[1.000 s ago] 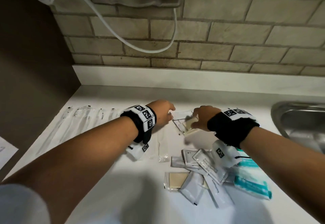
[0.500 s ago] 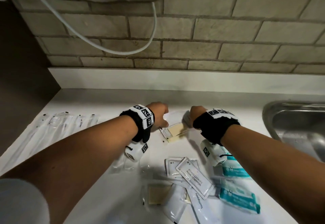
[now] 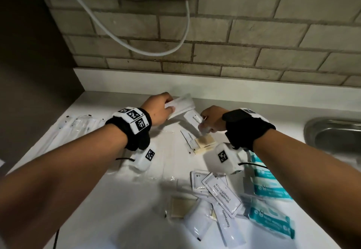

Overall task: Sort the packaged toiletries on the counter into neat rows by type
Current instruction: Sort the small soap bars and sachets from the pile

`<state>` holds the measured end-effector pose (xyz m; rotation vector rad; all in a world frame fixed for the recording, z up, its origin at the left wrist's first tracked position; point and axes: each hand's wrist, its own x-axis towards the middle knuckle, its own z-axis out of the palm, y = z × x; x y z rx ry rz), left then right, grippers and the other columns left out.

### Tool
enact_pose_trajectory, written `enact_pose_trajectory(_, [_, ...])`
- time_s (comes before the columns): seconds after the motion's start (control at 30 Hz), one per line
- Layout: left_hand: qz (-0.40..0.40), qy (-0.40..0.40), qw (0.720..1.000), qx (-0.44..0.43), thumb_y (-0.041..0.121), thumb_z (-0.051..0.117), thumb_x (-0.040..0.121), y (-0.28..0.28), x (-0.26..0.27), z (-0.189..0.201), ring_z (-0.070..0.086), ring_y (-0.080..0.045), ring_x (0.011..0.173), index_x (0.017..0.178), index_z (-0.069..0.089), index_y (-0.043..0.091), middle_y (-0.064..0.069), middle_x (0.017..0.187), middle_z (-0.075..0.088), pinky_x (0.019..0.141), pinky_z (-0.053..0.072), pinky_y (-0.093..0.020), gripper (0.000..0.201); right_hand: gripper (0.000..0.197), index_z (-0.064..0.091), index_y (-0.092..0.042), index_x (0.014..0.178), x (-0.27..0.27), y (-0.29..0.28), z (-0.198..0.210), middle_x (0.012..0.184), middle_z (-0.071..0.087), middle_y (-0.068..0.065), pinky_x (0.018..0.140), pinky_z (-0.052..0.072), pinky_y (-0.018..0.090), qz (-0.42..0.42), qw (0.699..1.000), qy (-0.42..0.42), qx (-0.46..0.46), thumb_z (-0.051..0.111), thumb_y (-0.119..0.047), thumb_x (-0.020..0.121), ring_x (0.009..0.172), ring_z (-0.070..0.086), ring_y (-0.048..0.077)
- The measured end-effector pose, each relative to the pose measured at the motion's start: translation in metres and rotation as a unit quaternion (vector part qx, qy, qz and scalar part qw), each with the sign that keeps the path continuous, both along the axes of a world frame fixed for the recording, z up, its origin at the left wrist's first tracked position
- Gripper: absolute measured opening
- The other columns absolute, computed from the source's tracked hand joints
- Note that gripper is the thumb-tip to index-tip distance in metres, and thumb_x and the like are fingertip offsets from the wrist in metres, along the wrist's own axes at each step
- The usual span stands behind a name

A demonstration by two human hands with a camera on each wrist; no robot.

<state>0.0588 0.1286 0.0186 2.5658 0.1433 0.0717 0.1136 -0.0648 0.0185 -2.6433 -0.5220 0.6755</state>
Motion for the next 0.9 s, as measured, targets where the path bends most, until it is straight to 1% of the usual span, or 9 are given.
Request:
enact_pose_trajectory(0.1, [0.017,-0.014,1.000,-0.019,0.017,0.053,0.096,0.010,-0.008,0.003,0.059,-0.032,0.103,0.123,0.056,0.009,-0.015,0.116,0.064,0.075,0.036,-0.022,0.028,0.007,0.063,-0.009,0.075,-0.002,0.008,-0.007,0.067,0.060,0.008,0.051,0.050,0.018,-0.023,0.998,0.032,0.041,0.065,-0.005,0.080,0.048,0.055,0.014])
enact_pose_trajectory(0.2, [0.027,-0.021,0.996,-0.079,0.014,0.052,0.097,0.016,-0.013,0.001,0.066,-0.035,0.096,0.121,0.055,0.009,-0.017,0.115,0.064,0.085,0.053,-0.032,0.025,0.008,0.062,-0.008,0.081,-0.004,0.014,-0.011,0.065,0.060,0.009,0.053,0.054,0.022,-0.028,0.996,0.053,0.061,0.068,-0.003,0.078,0.052,0.056,0.017])
enact_pose_trajectory(0.27, [0.029,-0.022,0.993,-0.113,0.011,0.051,0.098,0.017,-0.016,0.000,0.071,-0.036,0.084,0.118,0.054,0.008,-0.017,0.108,0.063,0.078,0.059,-0.045,0.021,0.023,0.059,-0.012,0.095,-0.004,0.017,-0.011,0.074,0.063,0.011,0.058,0.054,0.027,-0.034,0.994,0.066,0.076,0.067,0.000,0.077,0.058,0.057,0.020])
enact_pose_trajectory(0.47, [0.033,-0.027,0.993,-0.114,0.013,0.050,0.098,0.015,-0.016,0.002,0.072,-0.033,0.079,0.114,0.053,0.006,-0.017,0.106,0.063,0.077,0.059,-0.047,0.018,0.034,0.058,-0.004,0.109,-0.002,0.018,-0.007,0.088,0.059,0.013,0.061,0.059,0.034,-0.048,0.996,0.055,0.059,0.067,0.005,0.078,0.070,0.061,0.026])
enact_pose_trajectory(0.53, [0.032,-0.027,0.993,-0.108,0.013,0.050,0.097,0.012,-0.015,0.004,0.071,-0.033,0.079,0.115,0.053,0.007,-0.017,0.107,0.063,0.077,0.059,-0.047,0.019,0.017,0.056,-0.004,0.093,-0.001,0.019,-0.006,0.086,0.059,0.013,0.049,0.057,0.027,-0.064,0.994,0.060,0.058,0.066,0.004,0.082,0.068,0.063,0.026])
enact_pose_trajectory(0.6, [0.028,-0.024,0.994,-0.103,0.013,0.049,0.098,0.007,-0.015,0.006,0.072,-0.030,0.077,0.115,0.052,0.007,-0.015,0.107,0.063,0.074,0.059,-0.046,0.019,0.021,0.051,-0.007,0.074,0.000,0.021,-0.007,0.073,0.059,0.011,0.052,0.058,0.029,-0.078,0.992,0.071,0.066,0.068,0.003,0.082,0.059,0.063,0.022])
enact_pose_trajectory(0.67, [0.022,-0.021,0.994,-0.104,0.013,0.048,0.099,0.003,-0.015,0.005,0.072,-0.027,0.073,0.116,0.052,0.007,-0.013,0.107,0.063,0.071,0.060,-0.044,0.019,0.025,0.051,-0.008,0.069,-0.003,0.024,-0.009,0.068,0.061,0.011,0.055,0.059,0.030,-0.080,0.990,0.087,0.074,0.071,0.004,0.079,0.054,0.064,0.021])
enact_pose_trajectory(0.8, [0.019,-0.016,0.996,-0.084,0.013,0.048,0.098,-0.001,-0.013,0.004,0.069,-0.023,0.067,0.120,0.052,0.008,-0.008,0.104,0.061,0.069,0.057,-0.032,0.023,0.025,0.055,-0.003,0.061,-0.017,0.025,-0.015,0.054,0.055,0.013,0.034,0.046,0.017,-0.081,0.989,0.116,0.035,0.072,0.004,0.078,0.026,0.053,0.014])
enact_pose_trajectory(0.9, [0.016,-0.012,0.996,-0.092,0.012,0.048,0.098,-0.001,-0.013,0.003,0.072,-0.027,0.073,0.121,0.052,0.008,-0.012,0.111,0.061,0.072,0.059,-0.035,0.023,0.031,0.055,-0.001,0.054,-0.021,0.026,-0.019,0.045,0.055,0.012,0.041,0.046,0.020,-0.096,0.988,0.120,0.021,0.071,0.001,0.080,0.029,0.052,0.016])
